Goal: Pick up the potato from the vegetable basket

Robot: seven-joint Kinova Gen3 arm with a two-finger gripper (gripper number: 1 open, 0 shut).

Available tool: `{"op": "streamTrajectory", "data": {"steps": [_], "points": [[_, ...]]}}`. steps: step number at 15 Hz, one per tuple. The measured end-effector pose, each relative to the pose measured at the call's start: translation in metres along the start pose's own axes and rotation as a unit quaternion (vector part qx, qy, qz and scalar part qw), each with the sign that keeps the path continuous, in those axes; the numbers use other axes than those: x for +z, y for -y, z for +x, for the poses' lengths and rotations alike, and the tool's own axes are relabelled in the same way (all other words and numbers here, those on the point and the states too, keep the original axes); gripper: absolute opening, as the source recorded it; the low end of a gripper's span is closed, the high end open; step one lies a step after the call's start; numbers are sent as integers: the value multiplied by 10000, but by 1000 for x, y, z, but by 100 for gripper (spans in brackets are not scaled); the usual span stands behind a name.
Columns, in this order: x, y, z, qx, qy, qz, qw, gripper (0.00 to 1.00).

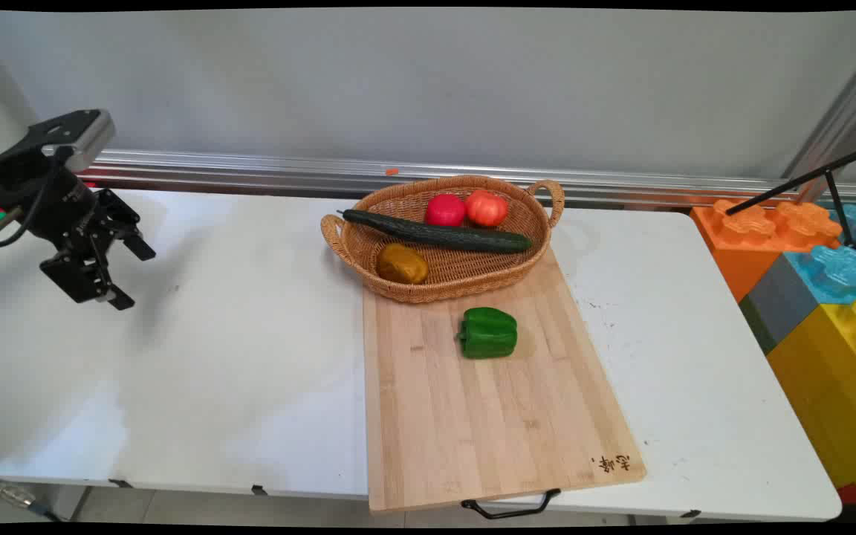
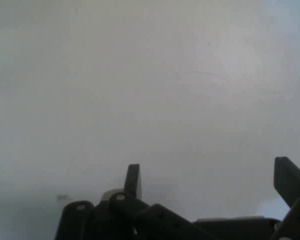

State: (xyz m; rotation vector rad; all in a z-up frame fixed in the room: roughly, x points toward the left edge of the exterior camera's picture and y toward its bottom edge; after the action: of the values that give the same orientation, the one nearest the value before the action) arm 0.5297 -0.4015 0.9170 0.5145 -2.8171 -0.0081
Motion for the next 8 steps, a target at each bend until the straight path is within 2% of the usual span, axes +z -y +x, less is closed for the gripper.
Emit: {"op": "streamTrajectory", "data": {"steps": [3, 8], "points": [[5, 2, 3, -42, -139, 17, 9999, 100], [17, 7, 32, -54, -605, 86, 9981, 100]]}}
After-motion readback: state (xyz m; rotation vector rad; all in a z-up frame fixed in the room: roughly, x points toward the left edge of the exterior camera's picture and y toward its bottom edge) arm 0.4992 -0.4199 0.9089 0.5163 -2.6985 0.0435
